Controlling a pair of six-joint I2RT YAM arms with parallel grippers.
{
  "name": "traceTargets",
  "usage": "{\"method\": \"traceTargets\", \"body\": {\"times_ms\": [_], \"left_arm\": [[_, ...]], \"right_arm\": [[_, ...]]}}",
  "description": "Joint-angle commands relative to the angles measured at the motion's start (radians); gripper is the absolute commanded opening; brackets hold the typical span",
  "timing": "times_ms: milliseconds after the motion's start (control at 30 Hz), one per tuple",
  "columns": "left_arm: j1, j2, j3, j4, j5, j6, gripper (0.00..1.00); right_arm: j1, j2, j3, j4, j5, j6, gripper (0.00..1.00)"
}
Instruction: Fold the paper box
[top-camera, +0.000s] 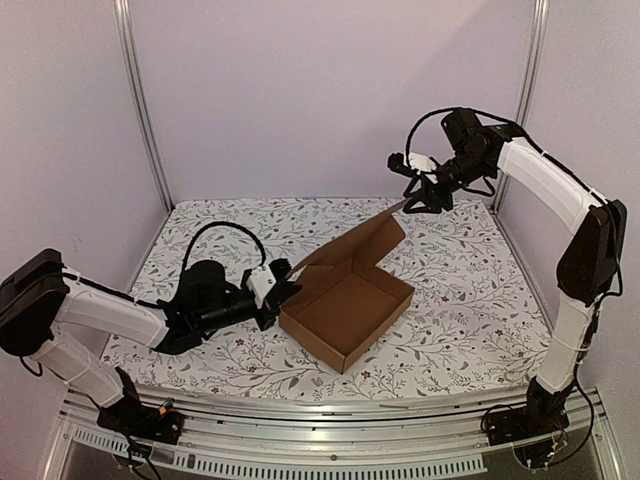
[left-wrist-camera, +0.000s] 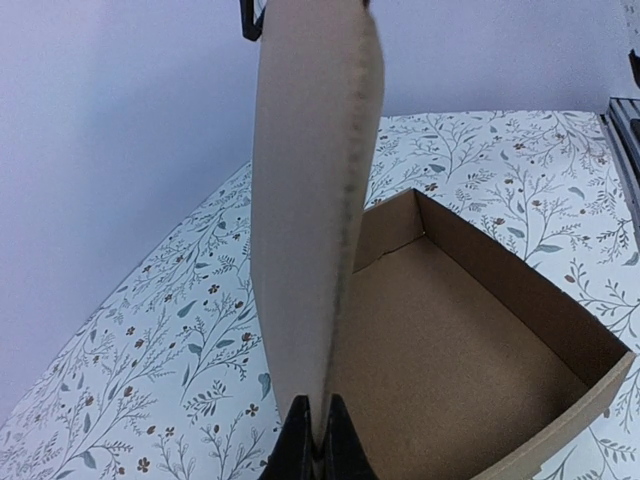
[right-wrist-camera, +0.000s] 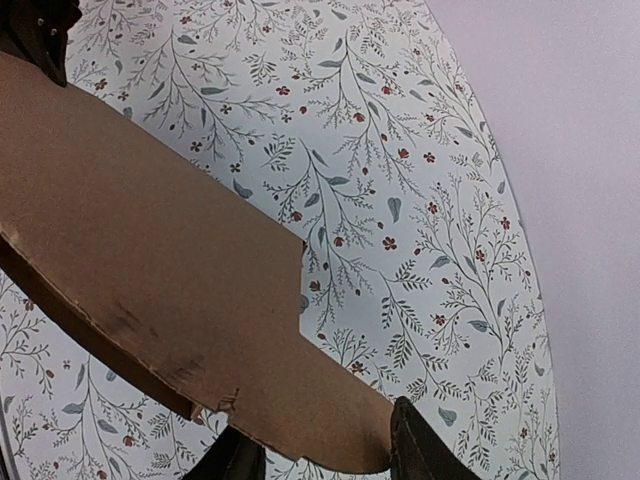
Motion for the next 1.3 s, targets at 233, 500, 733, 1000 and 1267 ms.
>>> {"method": "traceTargets", "body": {"times_ms": [233,500,733,1000,1267], "left_arm": [[0.01,0.02,-0.006,-0.009,0.021,-0.018,0.0],[-0.006,0.034,-0.005,0.023,0.007,-0.039,0.0],[-0.029,0.041,-0.007,0.038,-0.02,-0.028,0.0],[-0.071,0.057,0.021,0.014,-0.045,-0.002,0.0],[-0.088,0.075,0.032,0.013,-0.053,0.002,0.0]], "right_arm": [[0.013,0.08,0.137,-0.071,0.111,0.203,0.25],[0.05,0.124,0.169,-0.117,0.178,0.473,0.22],[0.05,0.156,0.199,-0.157,0.119,0.776,0.14],[0.049,0.108,0.103,-0.055,-0.025,0.994,0.05],[0.034,0.052,-0.012,0.122,-0.247,1.222,0.05]]}}
